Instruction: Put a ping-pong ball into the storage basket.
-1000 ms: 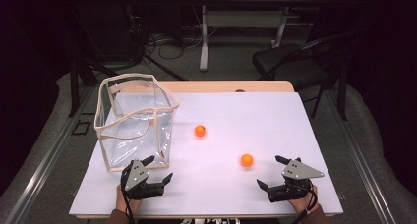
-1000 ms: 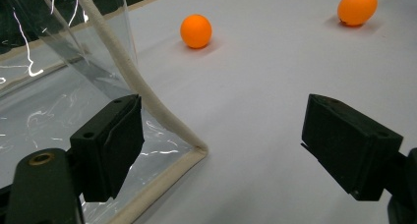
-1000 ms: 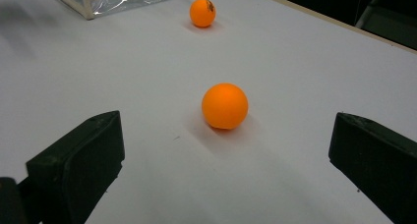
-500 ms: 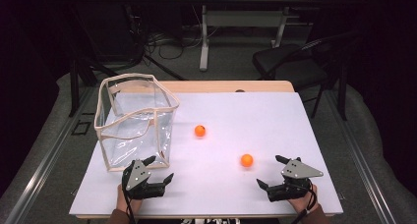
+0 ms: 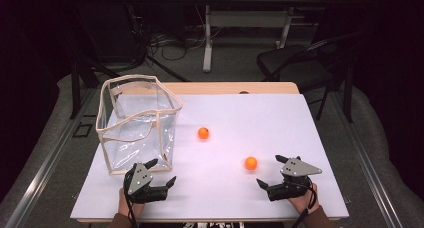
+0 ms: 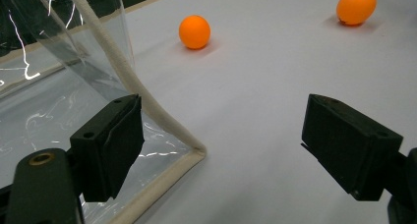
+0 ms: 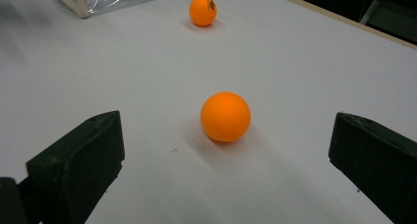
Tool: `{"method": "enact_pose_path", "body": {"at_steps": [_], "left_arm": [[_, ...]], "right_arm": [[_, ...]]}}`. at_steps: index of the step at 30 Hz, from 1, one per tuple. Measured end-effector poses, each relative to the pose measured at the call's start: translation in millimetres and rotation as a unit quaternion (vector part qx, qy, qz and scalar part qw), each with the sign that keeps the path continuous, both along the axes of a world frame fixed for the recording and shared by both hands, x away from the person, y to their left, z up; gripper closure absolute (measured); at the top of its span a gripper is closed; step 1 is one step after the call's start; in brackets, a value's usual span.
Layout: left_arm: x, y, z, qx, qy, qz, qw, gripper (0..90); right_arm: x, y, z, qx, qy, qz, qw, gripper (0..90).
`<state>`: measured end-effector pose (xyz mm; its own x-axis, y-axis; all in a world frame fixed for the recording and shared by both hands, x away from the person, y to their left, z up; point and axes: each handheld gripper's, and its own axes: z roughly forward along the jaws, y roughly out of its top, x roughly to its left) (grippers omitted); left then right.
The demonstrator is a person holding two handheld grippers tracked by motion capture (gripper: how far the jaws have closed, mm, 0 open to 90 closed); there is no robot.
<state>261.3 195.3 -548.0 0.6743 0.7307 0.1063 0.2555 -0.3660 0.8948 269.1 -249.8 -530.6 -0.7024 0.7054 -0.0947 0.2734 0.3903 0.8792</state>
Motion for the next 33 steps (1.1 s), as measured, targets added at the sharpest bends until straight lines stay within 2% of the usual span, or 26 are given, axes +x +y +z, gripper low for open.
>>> {"method": "enact_pose_path", "body": {"at_steps": [15, 33], "left_arm": [[-0.2, -1.1, -0.4, 0.0, -0.003, -0.003, 1.0, 15.9], [0.4, -1.4, -0.5, 0.0, -0.004, -0.003, 1.0, 15.9]], "right_arm": [[17.5, 11.1, 1.1, 0.001, 0.017, -0.008, 0.9998, 0.0], [35.5, 25.1, -2.5, -0.005, 0.034, 0.001, 0.9994, 0.0]]}}
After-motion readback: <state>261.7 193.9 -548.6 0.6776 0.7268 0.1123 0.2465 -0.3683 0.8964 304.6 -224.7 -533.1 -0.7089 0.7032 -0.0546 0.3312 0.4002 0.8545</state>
